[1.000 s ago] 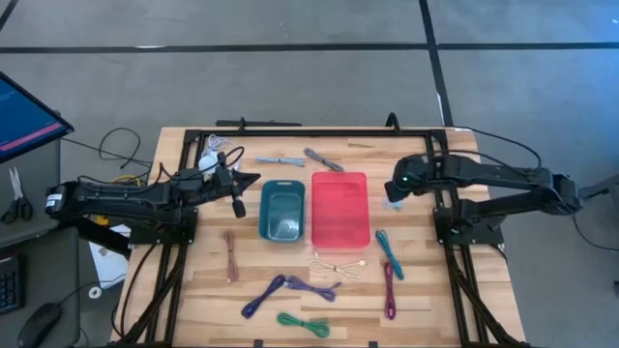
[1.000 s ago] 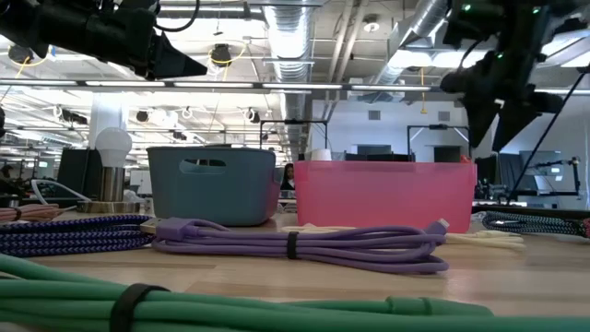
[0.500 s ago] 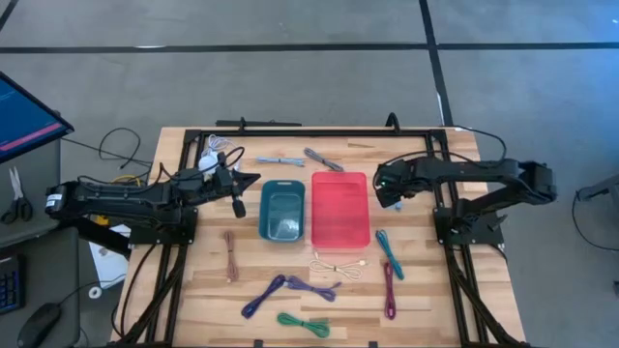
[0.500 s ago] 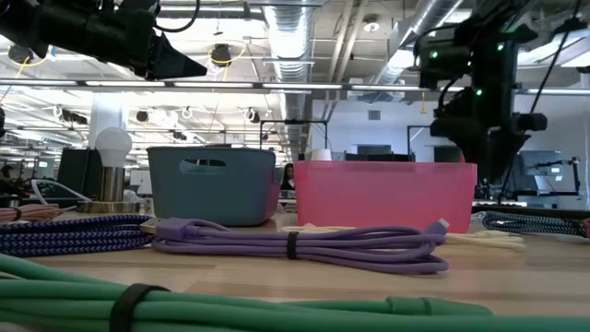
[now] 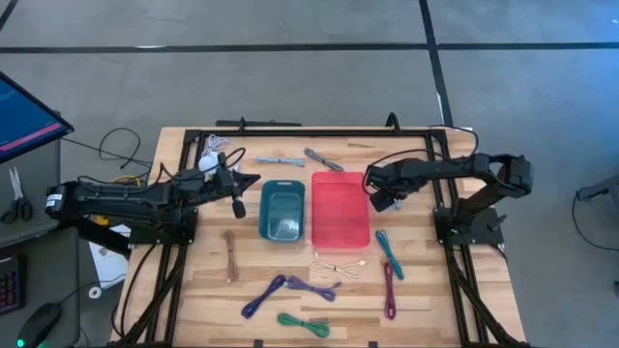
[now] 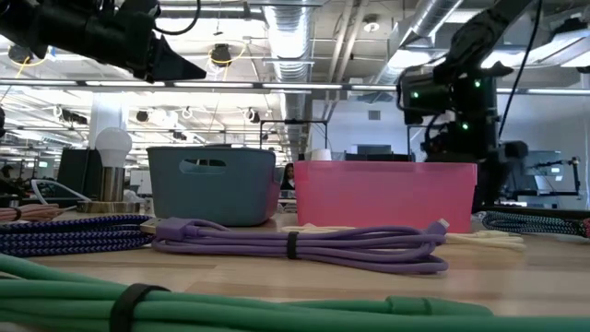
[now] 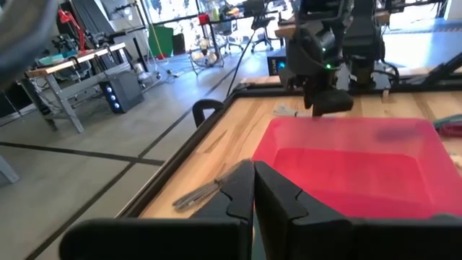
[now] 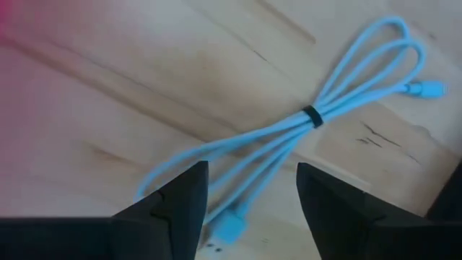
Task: Pick & Place USB Port
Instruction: Put the right white charger cable into the red bin
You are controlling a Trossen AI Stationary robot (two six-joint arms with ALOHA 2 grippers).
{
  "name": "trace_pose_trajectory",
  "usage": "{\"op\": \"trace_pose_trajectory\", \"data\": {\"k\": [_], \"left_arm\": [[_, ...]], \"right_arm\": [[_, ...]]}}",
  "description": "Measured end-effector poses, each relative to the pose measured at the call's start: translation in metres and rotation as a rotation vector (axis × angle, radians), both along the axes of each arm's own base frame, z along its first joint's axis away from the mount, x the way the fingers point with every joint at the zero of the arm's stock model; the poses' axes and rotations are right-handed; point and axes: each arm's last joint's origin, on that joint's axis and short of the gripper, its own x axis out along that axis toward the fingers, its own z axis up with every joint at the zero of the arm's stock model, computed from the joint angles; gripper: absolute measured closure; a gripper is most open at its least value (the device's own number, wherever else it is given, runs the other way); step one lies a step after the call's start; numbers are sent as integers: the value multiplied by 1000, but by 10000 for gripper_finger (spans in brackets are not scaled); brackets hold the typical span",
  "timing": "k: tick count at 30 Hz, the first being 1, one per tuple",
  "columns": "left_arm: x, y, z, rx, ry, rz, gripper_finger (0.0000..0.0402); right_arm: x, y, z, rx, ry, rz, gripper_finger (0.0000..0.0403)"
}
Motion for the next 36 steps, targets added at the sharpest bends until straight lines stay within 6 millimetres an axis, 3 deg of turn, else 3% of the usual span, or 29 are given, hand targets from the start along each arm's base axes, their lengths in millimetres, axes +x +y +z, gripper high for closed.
{"op": "trace_pose_trajectory", "data": {"k": [10, 19, 27, 32, 36], "left_arm": [[0, 0, -1, -1, 14, 0, 390], [0, 0, -1, -1, 13, 0, 390], [0, 0, -1, -1, 12, 0, 390], [0, 0, -1, -1, 14, 0, 390], [0, 0, -2, -1, 18, 0, 390]], "right_arm": [[-16, -2, -14, 35, -174, 2, 226], [-26, 1, -26, 25, -153, -1, 300], [-27, 1, -27, 17, -135, 39, 330], [-27, 1, -27, 8, -120, 64, 391], [-25, 2, -25, 11, -114, 85, 396]]}}
